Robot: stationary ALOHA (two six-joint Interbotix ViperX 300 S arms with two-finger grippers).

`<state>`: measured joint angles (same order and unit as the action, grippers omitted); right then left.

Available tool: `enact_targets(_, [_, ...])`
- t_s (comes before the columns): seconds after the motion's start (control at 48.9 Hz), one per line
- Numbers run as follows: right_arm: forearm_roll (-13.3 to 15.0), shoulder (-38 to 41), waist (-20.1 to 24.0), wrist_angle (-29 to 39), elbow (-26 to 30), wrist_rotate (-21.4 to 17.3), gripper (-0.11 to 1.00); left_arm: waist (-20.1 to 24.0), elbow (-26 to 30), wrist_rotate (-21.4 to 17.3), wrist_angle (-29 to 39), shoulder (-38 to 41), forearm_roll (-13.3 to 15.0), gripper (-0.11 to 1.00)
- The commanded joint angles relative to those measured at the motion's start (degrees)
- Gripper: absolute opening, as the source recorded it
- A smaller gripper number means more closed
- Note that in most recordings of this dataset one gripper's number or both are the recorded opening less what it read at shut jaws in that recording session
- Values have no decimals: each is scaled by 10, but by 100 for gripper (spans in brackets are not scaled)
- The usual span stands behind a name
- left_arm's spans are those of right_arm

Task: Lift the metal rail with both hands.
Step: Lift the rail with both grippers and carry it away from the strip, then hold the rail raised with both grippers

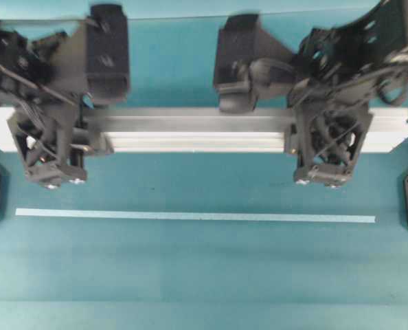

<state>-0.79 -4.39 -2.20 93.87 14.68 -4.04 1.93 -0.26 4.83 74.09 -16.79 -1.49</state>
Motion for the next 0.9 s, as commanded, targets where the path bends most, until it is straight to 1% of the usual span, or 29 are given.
enact_targets(0.0, [-1, -4, 2, -11, 27, -11, 39, 4, 40, -1, 2, 4, -1, 39])
enact_targets(0.245, [-1, -4, -3, -11, 29, -11, 39, 10, 62, -6, 14, 16, -1, 38])
enact_targets(0.572, [0, -2, -3, -11, 25, -11, 39, 10, 60, -5, 15, 15, -1, 38])
enact_targets(0.675, [4, -1, -3, -11, 24, -11, 39, 9, 60, -6, 14, 16, -1, 39])
enact_targets(0.879, [6, 0, -3, -13, 4, -11, 39, 10, 48, -6, 14, 17, -1, 39])
